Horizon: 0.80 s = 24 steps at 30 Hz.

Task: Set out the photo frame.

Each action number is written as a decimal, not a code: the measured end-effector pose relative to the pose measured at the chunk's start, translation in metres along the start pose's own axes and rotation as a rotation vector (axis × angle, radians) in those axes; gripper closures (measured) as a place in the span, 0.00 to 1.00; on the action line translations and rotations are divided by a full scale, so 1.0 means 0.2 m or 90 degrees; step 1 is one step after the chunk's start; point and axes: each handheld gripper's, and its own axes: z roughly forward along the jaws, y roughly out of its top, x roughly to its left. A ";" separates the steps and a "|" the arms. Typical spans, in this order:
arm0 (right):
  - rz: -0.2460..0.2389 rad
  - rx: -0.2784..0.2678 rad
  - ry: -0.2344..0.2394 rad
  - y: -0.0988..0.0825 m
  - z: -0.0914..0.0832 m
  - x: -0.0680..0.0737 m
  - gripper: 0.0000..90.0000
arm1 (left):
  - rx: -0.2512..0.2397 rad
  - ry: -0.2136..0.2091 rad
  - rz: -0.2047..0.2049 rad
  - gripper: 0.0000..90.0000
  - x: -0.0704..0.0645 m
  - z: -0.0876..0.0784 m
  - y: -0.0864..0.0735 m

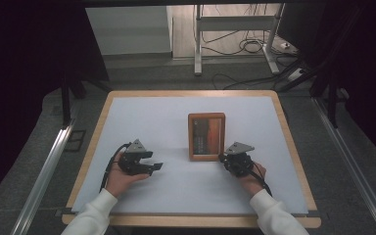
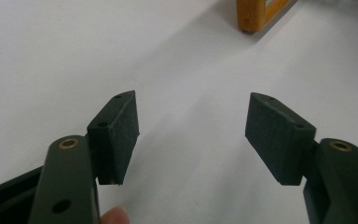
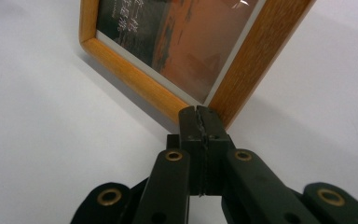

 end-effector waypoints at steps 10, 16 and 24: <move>0.016 -0.042 -0.019 0.02 -0.08 -0.04 1.00 | 0.000 0.002 0.001 0.38 0.00 0.00 0.00; 0.049 -0.016 -0.056 -0.01 -0.08 -0.11 1.00 | -0.001 0.002 0.002 0.38 0.00 0.00 0.00; 0.016 0.016 -0.055 0.00 0.00 -0.07 1.00 | 0.000 0.002 0.002 0.38 0.00 0.00 0.00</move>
